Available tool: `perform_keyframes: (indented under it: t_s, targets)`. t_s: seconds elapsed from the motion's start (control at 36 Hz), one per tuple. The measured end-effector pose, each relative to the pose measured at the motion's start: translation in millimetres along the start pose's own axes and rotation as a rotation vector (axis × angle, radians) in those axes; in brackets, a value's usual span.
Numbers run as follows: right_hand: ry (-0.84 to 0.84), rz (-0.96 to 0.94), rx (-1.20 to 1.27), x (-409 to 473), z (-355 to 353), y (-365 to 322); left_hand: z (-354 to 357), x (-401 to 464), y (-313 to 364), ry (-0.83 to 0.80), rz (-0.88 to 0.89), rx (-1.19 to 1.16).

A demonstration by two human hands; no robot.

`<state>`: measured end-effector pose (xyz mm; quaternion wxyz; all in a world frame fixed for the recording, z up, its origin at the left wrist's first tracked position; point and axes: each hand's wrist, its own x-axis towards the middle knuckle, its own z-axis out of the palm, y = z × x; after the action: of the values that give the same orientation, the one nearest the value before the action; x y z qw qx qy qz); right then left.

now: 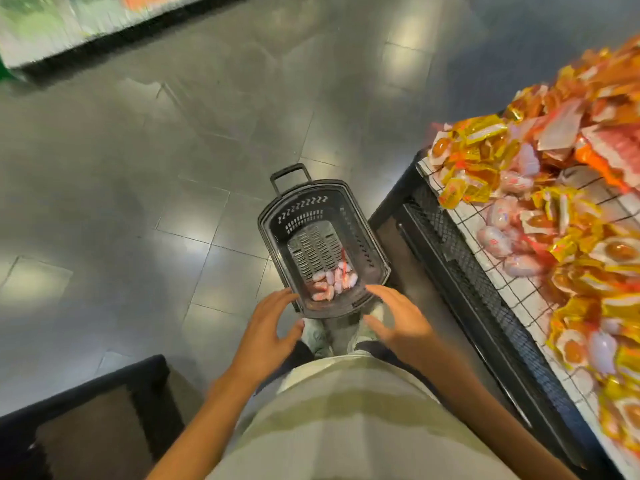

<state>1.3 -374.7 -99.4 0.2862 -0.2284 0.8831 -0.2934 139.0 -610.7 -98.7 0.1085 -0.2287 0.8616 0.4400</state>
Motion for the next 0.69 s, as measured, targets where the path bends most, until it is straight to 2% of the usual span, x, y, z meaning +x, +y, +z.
perform_keyframes:
  t_s: [0.06, 0.19, 0.33, 0.44, 0.56, 0.69]
  targets:
    - [0.068, 0.034, 0.006, -34.9, 8.4, 11.5, 7.7, -10.4, 2.6, -0.052, 0.037, 0.009]
    - [0.09, 0.261, 0.146, -104.9, 9.4, 35.9, 16.2, -7.4, 21.5, -0.161, 0.099, 0.092]
    - [0.158, 0.291, 0.235, -149.9, -8.8, 67.7, 19.4, 13.3, 64.6, -0.223, 0.255, 0.214]
    - [0.298, 0.273, 0.245, -188.3, -24.1, 94.1, 36.5, 22.4, 109.5, -0.231, 0.407, 0.308]
    - [0.427, 0.277, 0.296, -240.2, -32.6, 121.3, 78.4, 5.9, 150.6, -0.227, 0.501, 0.364]
    - [0.579, 0.359, 0.394, -314.6, -30.1, 159.5, 160.7, -49.6, 186.6, -0.31, 0.563, 0.281]
